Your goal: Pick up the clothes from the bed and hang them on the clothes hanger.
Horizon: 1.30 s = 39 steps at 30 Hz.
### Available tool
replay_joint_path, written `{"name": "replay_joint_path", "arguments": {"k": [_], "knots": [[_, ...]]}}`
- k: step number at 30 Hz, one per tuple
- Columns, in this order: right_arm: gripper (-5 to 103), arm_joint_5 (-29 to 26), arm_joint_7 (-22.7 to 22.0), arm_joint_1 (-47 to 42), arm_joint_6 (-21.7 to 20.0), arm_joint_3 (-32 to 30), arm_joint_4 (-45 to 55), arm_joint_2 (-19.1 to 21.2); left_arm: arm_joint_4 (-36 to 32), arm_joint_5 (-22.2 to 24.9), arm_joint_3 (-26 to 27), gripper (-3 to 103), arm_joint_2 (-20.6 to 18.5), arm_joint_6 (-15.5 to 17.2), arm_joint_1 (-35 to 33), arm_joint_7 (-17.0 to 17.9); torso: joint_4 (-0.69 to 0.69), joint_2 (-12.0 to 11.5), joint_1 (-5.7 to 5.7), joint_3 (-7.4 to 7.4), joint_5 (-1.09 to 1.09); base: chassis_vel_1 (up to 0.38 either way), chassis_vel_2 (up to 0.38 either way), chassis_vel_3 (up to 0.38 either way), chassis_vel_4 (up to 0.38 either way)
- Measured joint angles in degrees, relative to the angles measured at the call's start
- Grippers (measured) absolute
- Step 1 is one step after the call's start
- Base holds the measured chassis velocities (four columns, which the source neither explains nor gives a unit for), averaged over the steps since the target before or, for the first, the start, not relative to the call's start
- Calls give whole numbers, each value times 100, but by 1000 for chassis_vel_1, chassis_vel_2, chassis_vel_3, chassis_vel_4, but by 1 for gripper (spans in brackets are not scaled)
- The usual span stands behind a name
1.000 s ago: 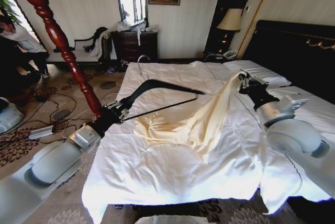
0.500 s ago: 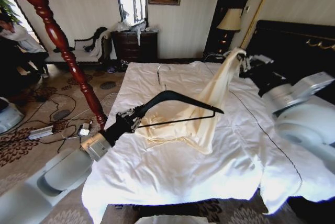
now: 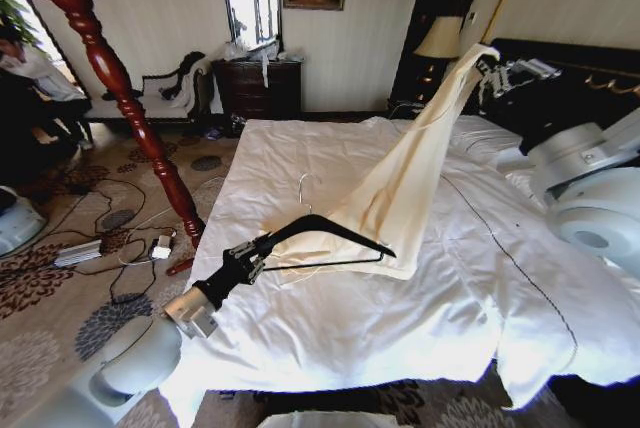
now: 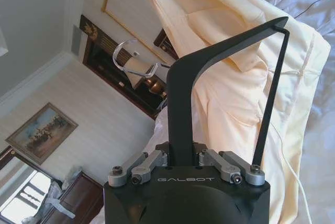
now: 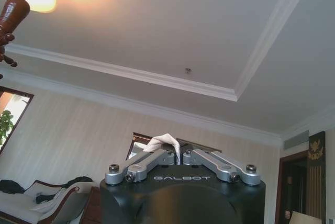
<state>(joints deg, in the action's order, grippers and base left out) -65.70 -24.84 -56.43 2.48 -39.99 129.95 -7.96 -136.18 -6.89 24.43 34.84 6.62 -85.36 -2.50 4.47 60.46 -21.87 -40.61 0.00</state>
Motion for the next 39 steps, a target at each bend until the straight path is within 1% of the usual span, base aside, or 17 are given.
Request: {"name": "replay_joint_path", "arguments": {"k": [3, 4, 6, 11, 14, 22, 26, 27, 32, 33, 36, 39], "knots": [[1, 17, -90, -17, -2, -16, -4, -58, 85, -276, 25, 20, 7, -31, -34, 5, 0, 0, 0, 0, 0, 0, 0, 0, 0], [1, 17, -90, -17, -2, -16, -4, -58, 85, -276, 25, 20, 7, -31, -34, 5, 0, 0, 0, 0, 0, 0, 0, 0, 0], [1, 20, -141, -8, -3, -22, -5, -96, 169, -434, 69, 20, 39, 2, -42, 118, 0, 0, 0, 0, 0, 0, 0, 0, 0], [1, 30, -168, -8, -3, -23, 7, -137, 219, -450, 66, 20, 114, 96, -20, 189, 0, 0, 0, 0, 0, 0, 0, 0, 0], [1, 40, -177, 3, -3, -23, 4, -153, 248, -431, -171, 20, 286, 99, 20, 173, 0, 0, 0, 0, 0, 0, 0, 0, 0], [1, 42, -183, 8, -3, -23, 4, -145, 336, -432, -540, 20, 564, 30, 100, 117, 0, 0, 0, 0, 0, 0, 0, 0, 0], [1, 45, -184, -22, 2, -23, 26, -169, 406, -323, -906, 20, 904, 57, 298, 114, 0, 0, 0, 0, 0, 0, 0, 0, 0], [1, 45, -184, -22, 2, -23, 26, -169, 406, -323, -906, 20, 904, 57, 298, 114, 0, 0, 0, 0, 0, 0, 0, 0, 0], [1, 94, -126, -140, 91, -18, 76, -263, 688, -186, -1497, 20, 1342, 92, 789, 176, 0, 0, 0, 0, 0, 0, 0, 0, 0], [1, 94, -126, -140, 91, -18, 76, -263, 688, -186, -1497, 20, 1342, 92, 789, 176, 0, 0, 0, 0, 0, 0, 0, 0, 0], [1, 175, -105, -235, 105, -24, 99, -314, 929, -75, -1678, 20, 1425, 99, 1135, 264, 0, 0, 0, 0, 0, 0, 0, 0, 0], [1, 215, -105, -284, 110, -42, 100, -345, 1031, 97, -1633, 20, 1416, 105, 1314, 320, 0, 0, 0, 0, 0, 0, 0, 0, 0]]}}
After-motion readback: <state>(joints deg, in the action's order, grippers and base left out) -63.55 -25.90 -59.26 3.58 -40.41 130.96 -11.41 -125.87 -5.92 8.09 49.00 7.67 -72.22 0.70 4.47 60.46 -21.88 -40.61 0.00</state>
